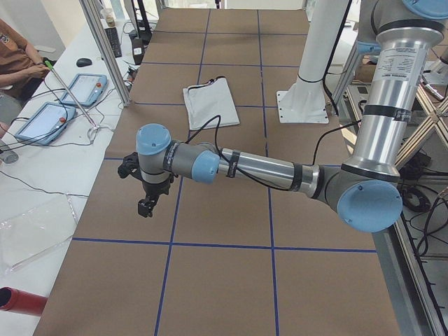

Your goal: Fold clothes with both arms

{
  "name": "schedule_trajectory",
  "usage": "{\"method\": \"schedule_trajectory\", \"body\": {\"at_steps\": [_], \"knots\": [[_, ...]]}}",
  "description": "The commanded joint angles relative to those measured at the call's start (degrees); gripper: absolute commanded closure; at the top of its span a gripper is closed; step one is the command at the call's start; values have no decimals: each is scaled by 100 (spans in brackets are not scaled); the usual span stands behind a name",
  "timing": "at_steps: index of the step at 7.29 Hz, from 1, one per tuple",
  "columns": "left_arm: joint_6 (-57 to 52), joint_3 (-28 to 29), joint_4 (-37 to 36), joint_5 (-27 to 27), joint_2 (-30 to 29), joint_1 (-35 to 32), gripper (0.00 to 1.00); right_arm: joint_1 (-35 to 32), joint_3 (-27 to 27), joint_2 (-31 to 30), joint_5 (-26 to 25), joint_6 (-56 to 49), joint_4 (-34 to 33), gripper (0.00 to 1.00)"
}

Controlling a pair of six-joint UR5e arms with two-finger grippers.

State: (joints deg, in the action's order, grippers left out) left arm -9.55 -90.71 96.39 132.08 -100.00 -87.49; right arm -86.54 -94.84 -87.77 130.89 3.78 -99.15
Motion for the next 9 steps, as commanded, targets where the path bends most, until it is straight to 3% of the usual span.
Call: {"method": "schedule_trajectory", "body": {"at_steps": [1,9], "knots": [[-3,-34,194,160,7,48,0,-3,-17,-21,33,-70,10,0],[6,-87,301,116,253,56,0,-3,-149,-21,297,35,10,0]]}}
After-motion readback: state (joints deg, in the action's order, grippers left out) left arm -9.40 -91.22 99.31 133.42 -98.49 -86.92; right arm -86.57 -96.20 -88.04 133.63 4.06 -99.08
